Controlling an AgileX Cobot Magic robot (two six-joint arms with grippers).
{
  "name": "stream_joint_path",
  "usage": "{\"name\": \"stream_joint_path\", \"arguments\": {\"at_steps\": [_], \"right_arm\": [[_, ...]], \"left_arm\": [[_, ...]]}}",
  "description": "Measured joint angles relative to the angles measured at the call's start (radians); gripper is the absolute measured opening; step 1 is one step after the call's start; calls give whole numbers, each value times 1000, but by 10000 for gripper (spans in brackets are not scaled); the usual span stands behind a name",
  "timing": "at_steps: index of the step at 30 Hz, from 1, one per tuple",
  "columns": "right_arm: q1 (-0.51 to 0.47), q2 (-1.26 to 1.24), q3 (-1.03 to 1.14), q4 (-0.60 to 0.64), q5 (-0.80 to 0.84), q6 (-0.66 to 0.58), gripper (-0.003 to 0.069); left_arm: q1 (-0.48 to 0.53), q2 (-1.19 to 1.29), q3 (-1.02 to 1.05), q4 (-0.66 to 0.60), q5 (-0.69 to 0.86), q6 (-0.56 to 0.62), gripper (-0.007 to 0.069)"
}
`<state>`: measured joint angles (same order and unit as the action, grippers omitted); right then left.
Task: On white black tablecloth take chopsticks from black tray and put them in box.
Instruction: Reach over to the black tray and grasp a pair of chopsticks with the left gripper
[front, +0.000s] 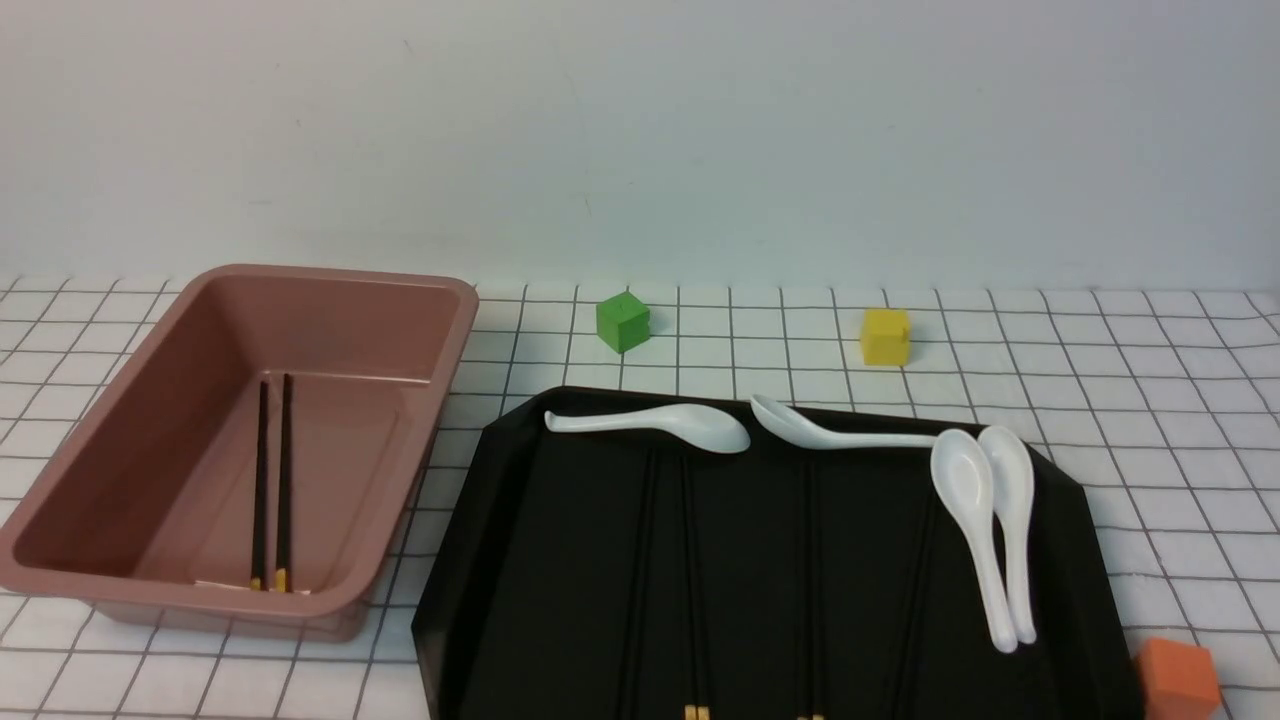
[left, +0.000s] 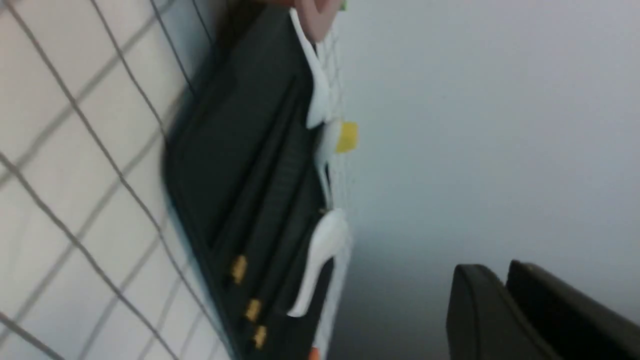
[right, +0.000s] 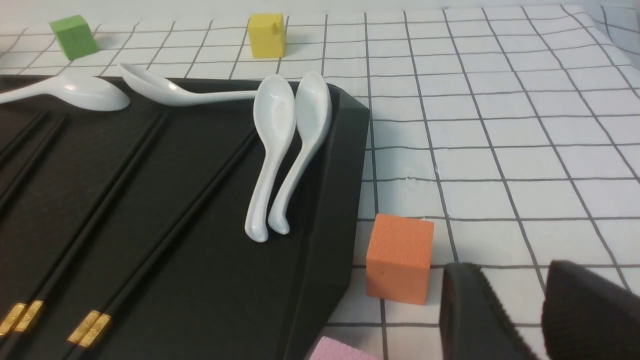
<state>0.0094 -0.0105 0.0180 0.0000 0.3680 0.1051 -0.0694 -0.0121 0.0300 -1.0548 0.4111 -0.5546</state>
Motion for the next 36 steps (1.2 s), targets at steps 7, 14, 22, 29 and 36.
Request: {"name": "stream_joint_path", "arguments": {"at_steps": [7, 14, 22, 29, 36], "right_arm": [[0, 0, 0, 0, 0, 0, 240], [0, 0, 0, 0, 0, 0, 240], [0, 0, 0, 0, 0, 0, 240], [0, 0, 0, 0, 0, 0, 240], [0, 0, 0, 0, 0, 0, 240]], "left_arm": [[0, 0, -19, -106, -134, -4, 82], [0, 188, -330, 25, 24, 247, -13], [0, 919, -688, 560, 771, 301, -13], [-119, 1180, -839, 603, 773, 288, -13], [-439, 1317, -972, 745, 600, 47, -3]]}}
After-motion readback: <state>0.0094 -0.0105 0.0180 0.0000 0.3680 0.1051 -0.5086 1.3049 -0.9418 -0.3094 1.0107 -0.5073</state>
